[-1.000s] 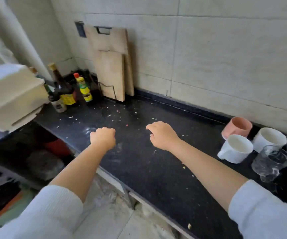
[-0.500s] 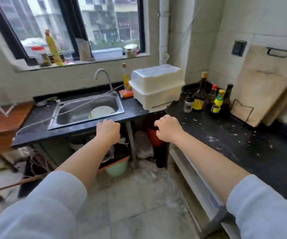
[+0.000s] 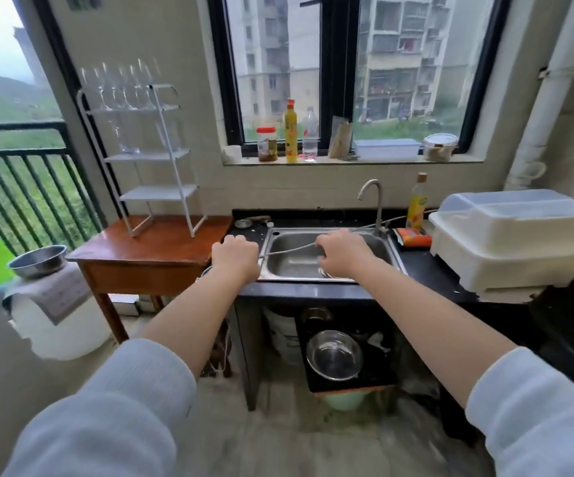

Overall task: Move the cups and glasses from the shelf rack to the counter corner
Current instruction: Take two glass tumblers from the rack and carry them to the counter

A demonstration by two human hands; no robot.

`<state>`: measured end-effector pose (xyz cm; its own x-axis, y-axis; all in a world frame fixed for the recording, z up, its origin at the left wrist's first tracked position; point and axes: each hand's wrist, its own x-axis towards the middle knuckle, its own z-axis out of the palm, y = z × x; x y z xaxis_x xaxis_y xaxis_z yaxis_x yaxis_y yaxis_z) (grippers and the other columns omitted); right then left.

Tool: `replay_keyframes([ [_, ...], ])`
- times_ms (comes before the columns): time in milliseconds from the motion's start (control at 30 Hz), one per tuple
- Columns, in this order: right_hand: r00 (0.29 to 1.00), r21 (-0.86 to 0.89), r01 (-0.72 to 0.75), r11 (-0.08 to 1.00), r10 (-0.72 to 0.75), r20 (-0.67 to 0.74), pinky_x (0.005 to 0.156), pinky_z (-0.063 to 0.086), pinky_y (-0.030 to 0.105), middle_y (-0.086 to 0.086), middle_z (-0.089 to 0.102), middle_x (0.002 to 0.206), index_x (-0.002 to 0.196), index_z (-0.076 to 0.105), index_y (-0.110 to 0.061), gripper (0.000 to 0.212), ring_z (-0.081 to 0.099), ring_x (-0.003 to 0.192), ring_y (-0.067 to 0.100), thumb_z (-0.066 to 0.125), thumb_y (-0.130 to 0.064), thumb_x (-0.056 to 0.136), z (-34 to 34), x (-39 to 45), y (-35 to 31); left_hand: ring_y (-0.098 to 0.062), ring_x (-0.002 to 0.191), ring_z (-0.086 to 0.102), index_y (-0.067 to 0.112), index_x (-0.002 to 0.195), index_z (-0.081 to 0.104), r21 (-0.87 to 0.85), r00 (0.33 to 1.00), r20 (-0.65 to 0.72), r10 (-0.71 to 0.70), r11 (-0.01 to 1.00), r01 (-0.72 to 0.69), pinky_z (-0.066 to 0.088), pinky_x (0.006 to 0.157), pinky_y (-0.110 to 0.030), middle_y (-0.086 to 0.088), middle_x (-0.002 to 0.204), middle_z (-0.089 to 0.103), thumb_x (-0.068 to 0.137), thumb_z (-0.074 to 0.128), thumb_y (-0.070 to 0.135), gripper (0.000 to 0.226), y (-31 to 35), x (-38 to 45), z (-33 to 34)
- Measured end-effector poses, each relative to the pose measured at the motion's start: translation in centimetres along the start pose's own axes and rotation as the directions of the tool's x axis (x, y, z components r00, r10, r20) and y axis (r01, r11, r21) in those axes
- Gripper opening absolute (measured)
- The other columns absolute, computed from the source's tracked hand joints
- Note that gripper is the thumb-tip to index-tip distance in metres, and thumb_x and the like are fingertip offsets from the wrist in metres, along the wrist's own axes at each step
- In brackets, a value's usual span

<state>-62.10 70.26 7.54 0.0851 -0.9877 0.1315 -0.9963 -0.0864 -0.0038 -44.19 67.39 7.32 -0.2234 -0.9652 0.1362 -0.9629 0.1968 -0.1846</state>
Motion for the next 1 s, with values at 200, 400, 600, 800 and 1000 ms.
replay_keyframes([
  [200, 0.988, 0.103, 0.117, 0.988, -0.106, -0.114, 0.097, 0.039, 0.042, 0.015, 0.054, 0.128, 0.125, 0.050, -0.011, 0.040, 0.045, 0.120, 0.033, 0.045, -0.022, 0.087, -3.0, 12.9, -6.3, -0.032, 0.121, 0.046, 0.011, 0.121, 0.055, -0.002, 0.987, -0.088, -0.134, 0.991, 0.134, 0.040, 0.096, -0.041, -0.015, 0.128, 0.053, 0.089, 0.045, 0.025, 0.036, -9.6, 6.8, -1.4],
  [400, 0.960, 0.219, 0.243, 0.945, -0.202, -0.192, 0.095, 0.047, 0.042, 0.018, 0.056, 0.126, 0.126, 0.050, -0.007, 0.040, 0.053, 0.114, 0.033, 0.047, -0.021, 0.088, -6.0, 25.8, -12.2, -0.032, 0.119, 0.048, 0.009, 0.117, 0.057, 0.045, 0.952, -0.102, -0.289, 0.954, 0.295, 0.044, 0.091, -0.041, -0.015, 0.125, 0.055, 0.087, 0.043, 0.016, 0.034, -19.5, 14.7, -3.0],
  [600, 0.937, 0.308, 0.328, 0.893, -0.266, -0.228, 0.093, 0.044, 0.036, 0.016, 0.059, 0.127, 0.128, 0.050, -0.006, 0.042, 0.055, 0.115, 0.031, 0.048, -0.018, 0.088, -7.0, 36.2, -18.6, -0.030, 0.112, 0.052, 0.008, 0.115, 0.057, 0.031, 0.914, -0.129, -0.384, 0.920, 0.391, 0.045, 0.084, -0.038, -0.014, 0.121, 0.057, 0.088, 0.041, 0.016, 0.033, -28.4, 20.8, -3.0],
  [800, 0.925, 0.345, 0.371, 0.862, -0.309, -0.223, 0.096, 0.045, 0.037, 0.015, 0.059, 0.127, 0.128, 0.049, -0.004, 0.043, 0.055, 0.116, 0.030, 0.052, -0.020, 0.088, -5.8, 44.6, -25.3, -0.029, 0.114, 0.050, 0.007, 0.117, 0.056, 0.011, 0.896, -0.139, -0.421, 0.905, 0.426, 0.044, 0.086, -0.038, -0.013, 0.123, 0.054, 0.089, 0.041, 0.014, 0.033, -36.2, 26.2, -0.9],
  [1000, 0.950, 0.373, 0.295, 0.880, -0.228, -0.213, 0.096, 0.043, 0.037, 0.016, 0.057, 0.128, 0.126, 0.050, -0.003, 0.045, 0.053, 0.116, 0.031, 0.055, -0.024, 0.086, -4.4, 52.2, -31.8, -0.030, 0.116, 0.047, 0.009, 0.118, 0.054, 0.012, 0.926, -0.154, -0.344, 0.937, 0.349, 0.043, 0.088, -0.038, -0.014, 0.124, 0.053, 0.087, 0.040, 0.010, 0.034, -44.3, 31.8, 0.9],
])
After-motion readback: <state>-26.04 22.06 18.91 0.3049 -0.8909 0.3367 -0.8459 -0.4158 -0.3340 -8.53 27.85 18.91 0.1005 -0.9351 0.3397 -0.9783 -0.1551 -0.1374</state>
